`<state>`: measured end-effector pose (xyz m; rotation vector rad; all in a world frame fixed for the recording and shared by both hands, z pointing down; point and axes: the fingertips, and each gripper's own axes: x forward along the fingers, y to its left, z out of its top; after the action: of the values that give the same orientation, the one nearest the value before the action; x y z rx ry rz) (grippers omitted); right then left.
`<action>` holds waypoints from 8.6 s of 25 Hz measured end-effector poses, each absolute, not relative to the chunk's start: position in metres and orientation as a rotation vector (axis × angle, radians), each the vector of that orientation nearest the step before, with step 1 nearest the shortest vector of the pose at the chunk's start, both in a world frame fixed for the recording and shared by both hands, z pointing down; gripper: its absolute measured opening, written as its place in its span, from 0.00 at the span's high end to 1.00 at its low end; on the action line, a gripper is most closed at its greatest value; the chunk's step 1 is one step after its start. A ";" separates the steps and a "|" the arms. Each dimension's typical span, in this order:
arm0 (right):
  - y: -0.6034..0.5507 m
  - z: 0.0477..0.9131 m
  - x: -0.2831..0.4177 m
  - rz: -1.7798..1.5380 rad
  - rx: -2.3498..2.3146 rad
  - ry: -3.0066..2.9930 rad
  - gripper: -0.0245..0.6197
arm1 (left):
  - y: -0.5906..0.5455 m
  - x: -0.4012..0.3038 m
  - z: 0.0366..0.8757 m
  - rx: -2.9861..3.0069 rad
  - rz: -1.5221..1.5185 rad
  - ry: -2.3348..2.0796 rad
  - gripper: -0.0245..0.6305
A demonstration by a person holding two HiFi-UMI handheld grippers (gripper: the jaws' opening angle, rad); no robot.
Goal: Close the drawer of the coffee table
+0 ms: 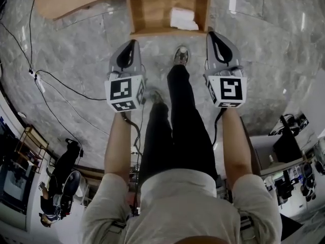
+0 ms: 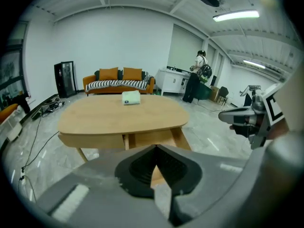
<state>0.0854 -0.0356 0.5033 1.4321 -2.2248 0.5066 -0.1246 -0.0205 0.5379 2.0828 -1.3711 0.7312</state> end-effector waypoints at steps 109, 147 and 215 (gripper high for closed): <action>0.002 0.739 0.170 0.132 0.564 -1.764 0.79 | -0.001 -0.185 0.760 1.982 1.682 -0.831 0.73; -0.059 0.725 0.169 0.149 0.691 -1.685 0.79 | -0.071 -0.186 0.747 2.014 1.604 -0.853 0.73; -0.198 0.713 0.189 0.546 1.355 -1.713 0.73 | -0.201 -0.182 0.747 1.691 0.910 -1.232 0.76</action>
<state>0.1892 -0.1984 0.7130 1.3553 -1.7128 0.5464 -0.1822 -0.2010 0.7467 1.6915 -1.2317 0.9104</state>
